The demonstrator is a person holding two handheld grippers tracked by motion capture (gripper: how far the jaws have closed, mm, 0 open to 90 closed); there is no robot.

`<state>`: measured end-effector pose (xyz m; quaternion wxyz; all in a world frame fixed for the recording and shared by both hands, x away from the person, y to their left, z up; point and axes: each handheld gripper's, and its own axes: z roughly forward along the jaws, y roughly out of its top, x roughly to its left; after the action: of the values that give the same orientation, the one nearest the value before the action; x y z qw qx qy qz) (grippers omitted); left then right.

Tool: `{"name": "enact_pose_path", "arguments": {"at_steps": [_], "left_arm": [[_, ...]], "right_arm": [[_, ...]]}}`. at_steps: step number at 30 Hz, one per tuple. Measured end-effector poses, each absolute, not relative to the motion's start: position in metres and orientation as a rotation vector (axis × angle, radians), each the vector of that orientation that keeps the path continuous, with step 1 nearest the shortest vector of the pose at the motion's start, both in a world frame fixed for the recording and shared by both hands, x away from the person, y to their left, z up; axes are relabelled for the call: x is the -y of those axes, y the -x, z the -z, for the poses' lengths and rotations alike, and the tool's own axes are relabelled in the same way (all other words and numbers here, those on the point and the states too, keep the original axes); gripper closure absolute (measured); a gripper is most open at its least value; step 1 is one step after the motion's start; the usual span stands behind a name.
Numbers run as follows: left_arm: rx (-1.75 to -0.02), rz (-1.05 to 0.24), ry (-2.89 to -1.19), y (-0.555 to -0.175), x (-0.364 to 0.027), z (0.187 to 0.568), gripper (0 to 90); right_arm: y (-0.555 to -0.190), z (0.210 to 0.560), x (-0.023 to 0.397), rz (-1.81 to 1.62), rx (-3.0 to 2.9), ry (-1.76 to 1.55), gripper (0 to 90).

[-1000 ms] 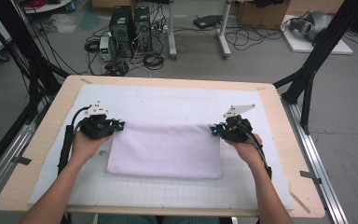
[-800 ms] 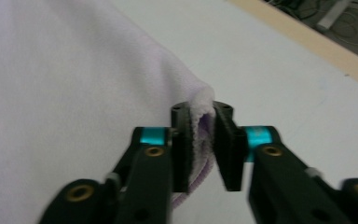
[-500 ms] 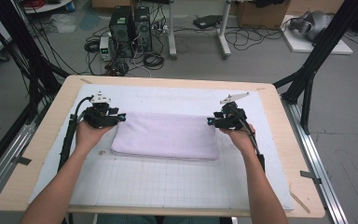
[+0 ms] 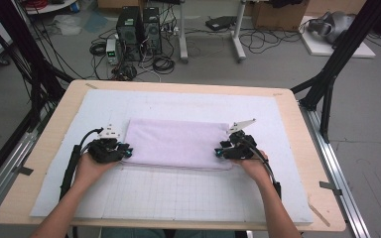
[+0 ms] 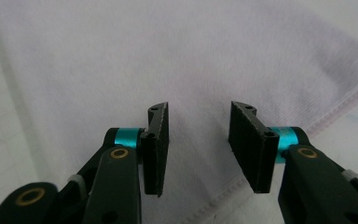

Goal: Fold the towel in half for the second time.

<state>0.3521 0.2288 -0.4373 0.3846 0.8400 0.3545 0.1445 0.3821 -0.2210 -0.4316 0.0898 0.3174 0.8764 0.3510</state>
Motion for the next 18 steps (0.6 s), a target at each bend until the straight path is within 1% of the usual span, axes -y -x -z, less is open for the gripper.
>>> {"name": "enact_pose_path", "arguments": {"at_steps": [4, 9, 11, 16, 18], "left_arm": [[-0.897, -0.38, -2.111, -0.345, -0.232, 0.44, 68.7], [-0.916, -0.368, -2.062, -0.341, -0.235, 0.439, 63.4], [-0.917, -0.371, -2.039, -0.339, -0.237, 0.436, 60.1], [-0.932, -0.379, -1.97, -0.332, -0.244, 0.427, 49.7], [-0.932, -0.386, -1.951, -0.328, -0.245, 0.424, 43.5]], "right_arm": [[-0.381, 0.433, 0.222, -1.06, -2.598, -0.958, 55.9], [-0.38, 0.431, 0.22, -1.061, -2.587, -0.949, 48.9], [-0.378, 0.428, 0.22, -1.076, -2.569, -0.961, 44.1], [-0.371, 0.419, 0.22, -1.107, -2.507, -0.987, 28.4], [-0.368, 0.416, 0.219, -1.113, -2.499, -0.993, 23.6]]}}
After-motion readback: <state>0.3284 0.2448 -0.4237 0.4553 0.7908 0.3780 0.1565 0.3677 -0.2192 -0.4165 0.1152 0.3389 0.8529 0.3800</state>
